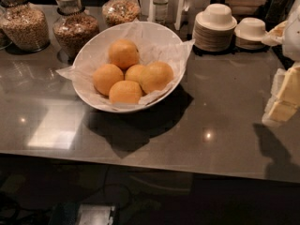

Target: Pick orange from white bowl

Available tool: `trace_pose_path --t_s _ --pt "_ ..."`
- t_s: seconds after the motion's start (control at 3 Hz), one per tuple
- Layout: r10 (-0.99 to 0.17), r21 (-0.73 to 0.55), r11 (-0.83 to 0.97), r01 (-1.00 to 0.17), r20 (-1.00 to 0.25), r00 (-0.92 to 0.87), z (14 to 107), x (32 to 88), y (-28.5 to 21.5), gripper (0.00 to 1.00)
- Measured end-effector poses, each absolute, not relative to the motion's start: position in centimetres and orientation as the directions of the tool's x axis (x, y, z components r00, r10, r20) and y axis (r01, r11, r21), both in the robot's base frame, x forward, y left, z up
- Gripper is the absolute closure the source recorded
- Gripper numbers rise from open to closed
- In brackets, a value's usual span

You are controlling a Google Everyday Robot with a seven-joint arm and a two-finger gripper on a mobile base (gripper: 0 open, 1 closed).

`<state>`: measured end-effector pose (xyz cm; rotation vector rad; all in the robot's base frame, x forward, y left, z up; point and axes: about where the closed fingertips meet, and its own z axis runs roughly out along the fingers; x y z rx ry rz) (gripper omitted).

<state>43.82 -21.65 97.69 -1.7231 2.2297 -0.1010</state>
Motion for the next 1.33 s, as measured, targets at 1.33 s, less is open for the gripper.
trace_pose_path --t_s 1.33 --pt "-0.908 -0.204 0.025 -0.979 -0.414 0.063 98.6 44.4 -12.1 0.00"
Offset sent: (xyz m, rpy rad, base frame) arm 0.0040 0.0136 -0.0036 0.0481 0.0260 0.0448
